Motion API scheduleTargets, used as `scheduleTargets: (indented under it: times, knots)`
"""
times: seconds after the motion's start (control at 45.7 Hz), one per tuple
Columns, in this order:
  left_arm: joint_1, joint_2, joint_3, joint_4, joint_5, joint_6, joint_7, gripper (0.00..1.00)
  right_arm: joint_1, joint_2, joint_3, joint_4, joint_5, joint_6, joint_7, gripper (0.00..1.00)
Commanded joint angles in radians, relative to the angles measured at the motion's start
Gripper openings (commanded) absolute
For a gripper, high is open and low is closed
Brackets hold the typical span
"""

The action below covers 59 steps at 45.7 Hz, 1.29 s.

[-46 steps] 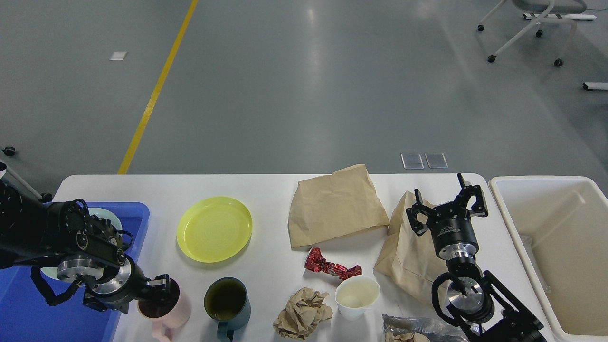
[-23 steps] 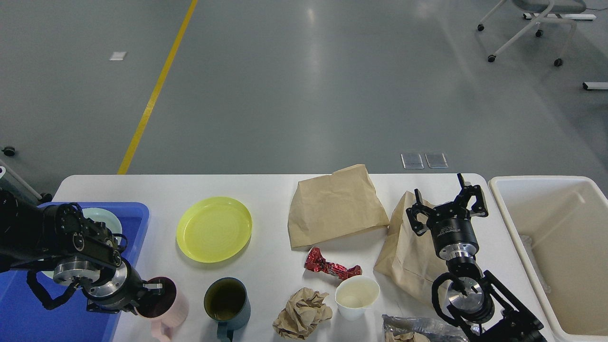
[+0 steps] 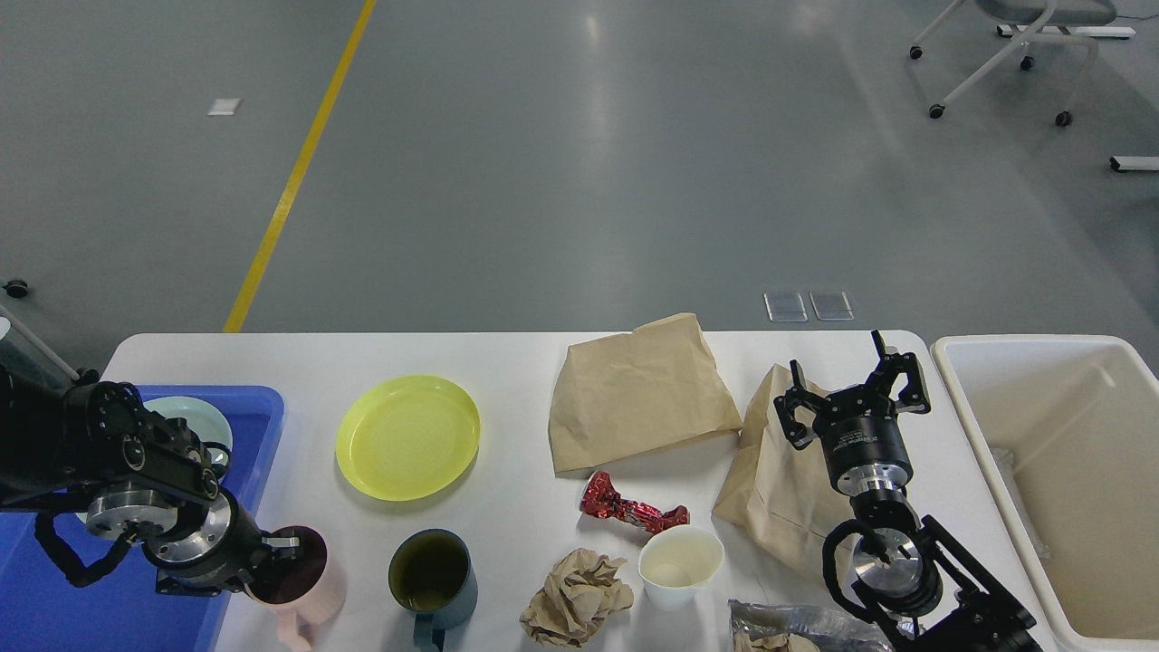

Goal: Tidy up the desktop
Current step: 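Grasp the pink mug with the left gripper and lift it, then place the pink mug into the blue tray and release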

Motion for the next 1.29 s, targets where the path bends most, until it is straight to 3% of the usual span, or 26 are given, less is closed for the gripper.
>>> scheduleTargets:
  times: [0.0,0.262,0.525,0.787,1.028,1.268]
  knots:
    - [-0.058,0.045,0.016,-0.016,0.001,-0.084,0.0,0.0,0.0,-0.001,0.0,0.0,0.0,0.0,0.0,1.0]
    - [-0.302,0.08,0.126,-0.034,0.001,-0.397,0.007,0.0,0.001,-0.001,0.0,0.0,0.0,0.0,0.0,1.0]
    - [-0.633,0.08,0.246,-0.227,0.003,-0.483,0.012,0.0,0.001,-0.001,0.0,0.0,0.0,0.0,0.0,1.0]
    - [-1.008,0.066,0.366,-0.273,0.003,-0.756,-0.008,0.0,0.0,-0.001,0.0,0.0,0.0,0.0,0.0,1.0]
    - [-1.242,0.026,0.403,-0.301,0.003,-0.763,-0.016,0.0,0.001,-0.001,0.0,0.0,0.0,0.0,0.0,1.0]
    - [-1.275,0.016,0.436,-0.301,0.003,-0.763,-0.031,0.0,0.0,-0.001,0.0,0.0,0.0,0.0,-0.001,1.0]
